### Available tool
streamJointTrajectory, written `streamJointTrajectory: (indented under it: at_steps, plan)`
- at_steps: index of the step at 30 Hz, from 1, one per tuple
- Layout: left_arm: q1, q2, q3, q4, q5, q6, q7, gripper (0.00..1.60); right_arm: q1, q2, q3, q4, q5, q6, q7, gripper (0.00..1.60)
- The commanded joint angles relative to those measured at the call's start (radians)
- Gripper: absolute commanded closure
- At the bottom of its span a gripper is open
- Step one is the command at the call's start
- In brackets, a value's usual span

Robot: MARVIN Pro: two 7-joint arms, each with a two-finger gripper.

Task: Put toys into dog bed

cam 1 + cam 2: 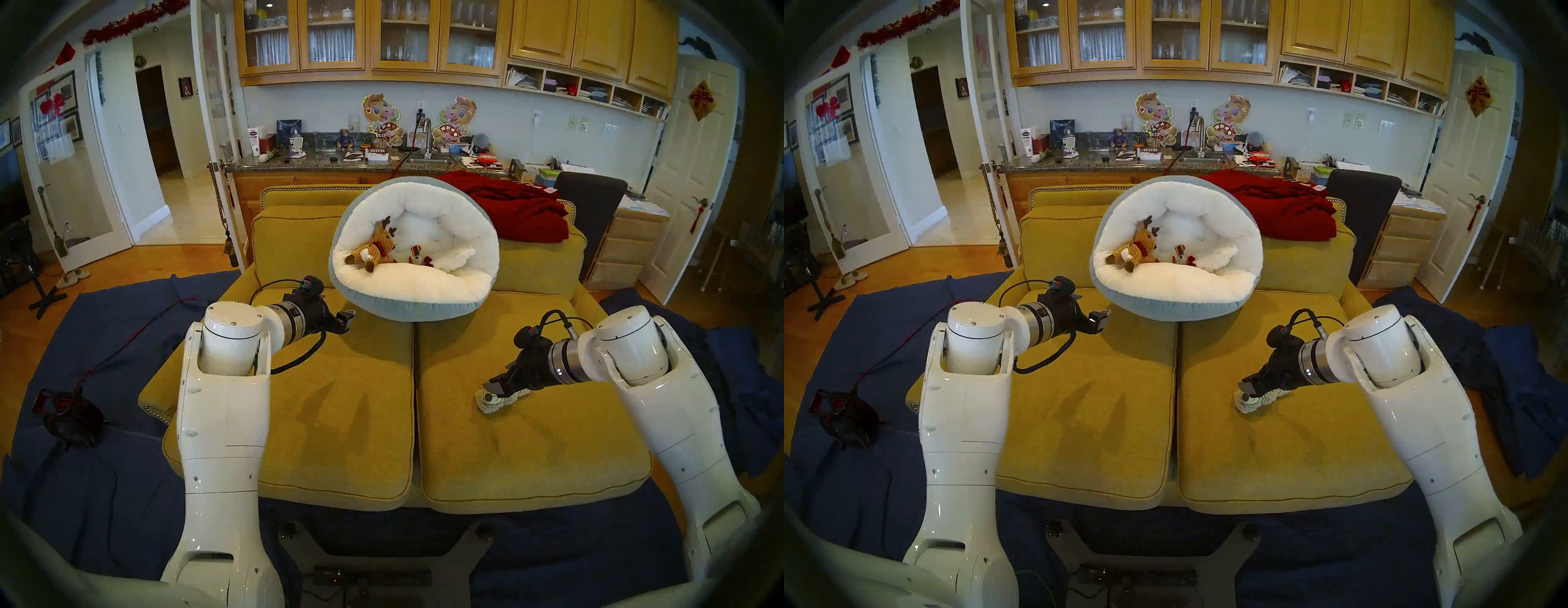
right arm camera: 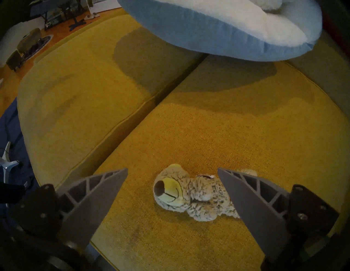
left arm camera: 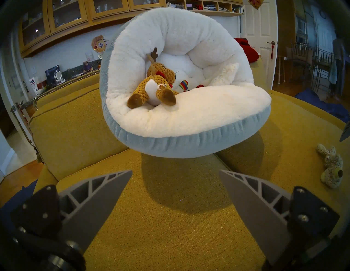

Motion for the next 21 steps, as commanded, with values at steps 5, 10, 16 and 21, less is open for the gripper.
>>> streamJointTrajectory:
  at_steps: [5,10,16,21]
  plan:
    - [-0.036,-0.002,-0.002,-0.031,-0.008,-0.005,0.002,0.0,0.068,0.047,-0.043,0.011,0.001,-0.002,0.021,0.0]
    - [-0.036,-0.002,-0.002,-0.031,-0.008,-0.005,0.002,0.0,0.062,0.058,-0.055,0.021,0.006,-0.002,0.018,0.0]
    - [-0.036,-0.002,-0.002,-0.031,-0.009,-0.005,0.002,0.0,0.07,0.063,-0.072,0.051,0.005,-0.002,0.01,0.0]
    - [-0.036,-0.002,-0.002,-0.031,-0.009,-0.005,0.002,0.0,0.073,0.065,-0.087,0.071,0.004,-0.002,0.006,0.0]
